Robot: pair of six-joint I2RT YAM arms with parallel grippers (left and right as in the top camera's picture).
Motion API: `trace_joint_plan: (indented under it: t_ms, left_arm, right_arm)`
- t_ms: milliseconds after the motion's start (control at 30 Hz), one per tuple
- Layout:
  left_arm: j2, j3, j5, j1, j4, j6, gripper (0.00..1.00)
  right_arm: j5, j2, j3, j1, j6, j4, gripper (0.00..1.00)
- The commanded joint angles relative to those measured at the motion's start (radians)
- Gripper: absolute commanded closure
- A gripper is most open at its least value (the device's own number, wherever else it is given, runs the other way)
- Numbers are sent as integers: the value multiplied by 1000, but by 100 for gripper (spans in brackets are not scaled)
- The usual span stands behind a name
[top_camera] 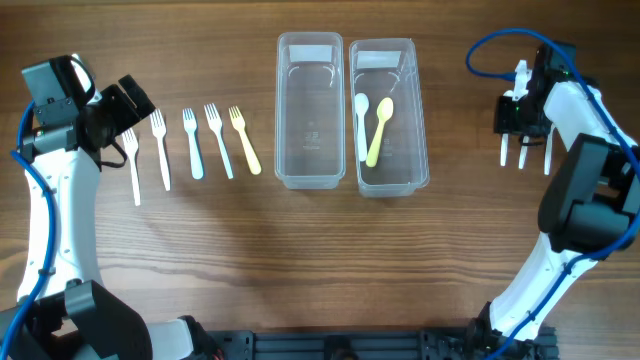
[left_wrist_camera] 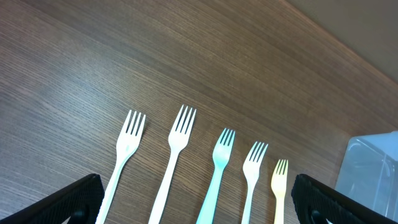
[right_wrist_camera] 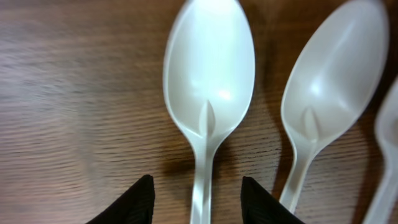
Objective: Pack container
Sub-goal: 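Grasp the next white spoon with the right gripper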
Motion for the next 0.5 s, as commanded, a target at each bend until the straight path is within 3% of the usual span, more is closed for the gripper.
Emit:
trace_joint_plan:
  t_ms: [0, 133, 200, 233, 467]
  left_arm:
    - [1, 19, 18, 5, 0, 16, 0]
    - [1, 19, 18, 5, 0, 17, 0]
    - [1, 19, 18, 5, 1, 16, 0]
    - [1, 19, 18, 5, 1, 17, 0]
    - [1, 19, 18, 5, 0, 17, 0]
  right_arm:
    - [6, 21, 0, -4, 3, 2, 61]
    - [6, 21, -1, -4, 4, -1, 76]
    - [6, 21, -1, -3, 5, -9, 93]
    - [6, 21, -2, -3, 4, -16, 96]
    - [14, 3, 17, -3, 34, -44, 96]
